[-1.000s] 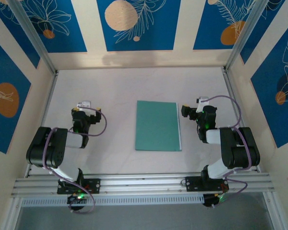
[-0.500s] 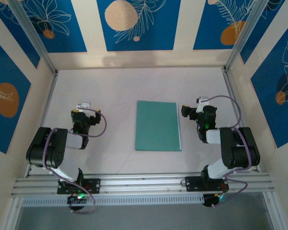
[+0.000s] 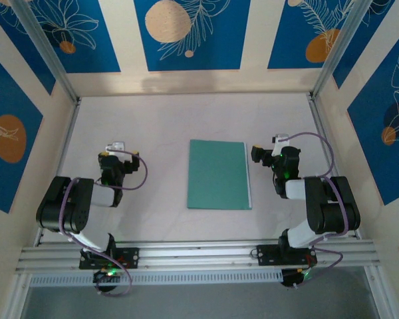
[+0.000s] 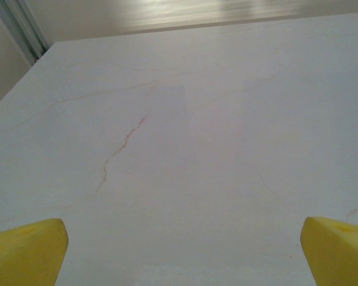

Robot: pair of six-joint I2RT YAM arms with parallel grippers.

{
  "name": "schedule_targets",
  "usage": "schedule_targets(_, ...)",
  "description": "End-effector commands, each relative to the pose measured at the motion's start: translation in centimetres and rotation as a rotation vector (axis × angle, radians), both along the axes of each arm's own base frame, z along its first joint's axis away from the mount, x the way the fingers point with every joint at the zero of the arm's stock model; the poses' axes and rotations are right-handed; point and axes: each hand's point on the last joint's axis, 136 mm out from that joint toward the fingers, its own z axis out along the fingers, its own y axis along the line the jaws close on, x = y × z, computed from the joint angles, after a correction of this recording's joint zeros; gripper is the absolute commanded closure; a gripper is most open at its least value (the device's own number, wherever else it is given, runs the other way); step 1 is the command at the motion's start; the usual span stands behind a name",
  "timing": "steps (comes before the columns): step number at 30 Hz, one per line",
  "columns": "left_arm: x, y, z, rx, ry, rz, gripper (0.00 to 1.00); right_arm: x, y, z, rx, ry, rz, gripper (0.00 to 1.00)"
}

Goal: Put the files into the folder

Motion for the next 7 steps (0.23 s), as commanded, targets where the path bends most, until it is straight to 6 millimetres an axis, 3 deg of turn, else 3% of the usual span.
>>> schedule_targets(1,0.42,0.45,0.86,-0.006,-0.023,0.020,0.00,0.28,-0.19,0.03,-0.015,-0.001,-0.004,0.01)
schedule_targets(7,0.42,0.43,0.88,-0.005,-0.024,0.020,0.00,0.21,-0.07,0.20,-0.017,-0.009,0.003,0.01)
